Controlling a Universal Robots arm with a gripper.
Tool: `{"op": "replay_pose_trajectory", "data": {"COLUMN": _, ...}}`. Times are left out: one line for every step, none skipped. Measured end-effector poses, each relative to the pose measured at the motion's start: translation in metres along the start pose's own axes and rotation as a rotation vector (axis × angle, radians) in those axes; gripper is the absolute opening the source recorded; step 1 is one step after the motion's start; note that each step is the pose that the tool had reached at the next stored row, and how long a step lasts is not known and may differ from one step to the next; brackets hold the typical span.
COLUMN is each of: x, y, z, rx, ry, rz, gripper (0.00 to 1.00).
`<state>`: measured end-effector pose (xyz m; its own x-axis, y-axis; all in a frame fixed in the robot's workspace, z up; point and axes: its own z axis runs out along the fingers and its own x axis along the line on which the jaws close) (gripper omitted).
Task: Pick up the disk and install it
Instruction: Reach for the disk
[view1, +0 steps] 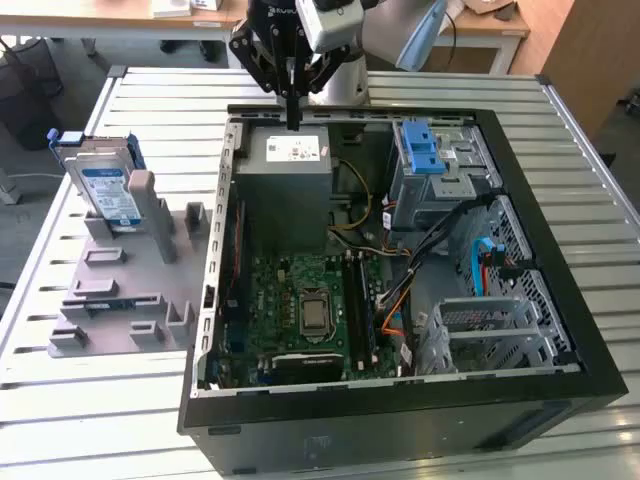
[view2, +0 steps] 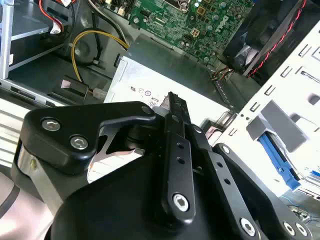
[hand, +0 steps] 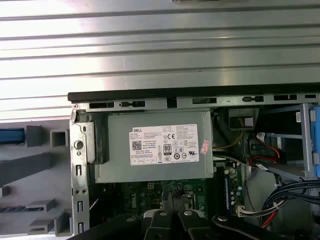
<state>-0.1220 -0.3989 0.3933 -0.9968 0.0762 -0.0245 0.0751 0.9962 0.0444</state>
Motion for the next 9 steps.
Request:
{"op": "replay_pose_trajectory", "data": {"x": 0.0000, "y": 0.0000, "z": 0.0000, "rx": 0.0000, "ry": 0.0000, "rz": 0.000, "gripper": 0.11}}
{"op": "replay_pose_trajectory", "data": {"x": 0.0000, "y": 0.0000, "z": 0.0000, "rx": 0.0000, "ry": 0.0000, "rz": 0.000, "gripper": 0.11}}
{"op": "replay_pose_trajectory", "data": {"x": 0.0000, "y": 0.0000, "z": 0.0000, "rx": 0.0000, "ry": 0.0000, "rz": 0.000, "gripper": 0.11}}
{"op": "replay_pose_trajectory", "data": {"x": 0.0000, "y": 0.0000, "z": 0.0000, "rx": 0.0000, "ry": 0.0000, "rz": 0.000, "gripper": 0.11}}
{"op": "replay_pose_trajectory", "data": {"x": 0.0000, "y": 0.0000, "z": 0.0000, "rx": 0.0001, "ry": 0.0000, "rz": 0.000, "gripper": 0.11}}
{"op": "replay_pose_trajectory", "data": {"x": 0.0003, "y": 0.0000, "z": 0.0000, "rx": 0.0001, "ry": 0.0000, "rz": 0.000, "gripper": 0.11}}
{"op": "replay_pose_trajectory", "data": {"x": 0.0007, "y": 0.0000, "z": -0.0001, "rx": 0.0002, "ry": 0.0000, "rz": 0.000, "gripper": 0.11}}
{"op": "replay_pose_trajectory", "data": {"x": 0.0012, "y": 0.0000, "z": -0.0001, "rx": 0.0001, "ry": 0.0000, "rz": 0.000, "gripper": 0.11}}
{"op": "replay_pose_trajectory", "data": {"x": 0.0018, "y": -0.0001, "z": 0.0000, "rx": 0.0000, "ry": 0.0000, "rz": 0.000, "gripper": 0.11}}
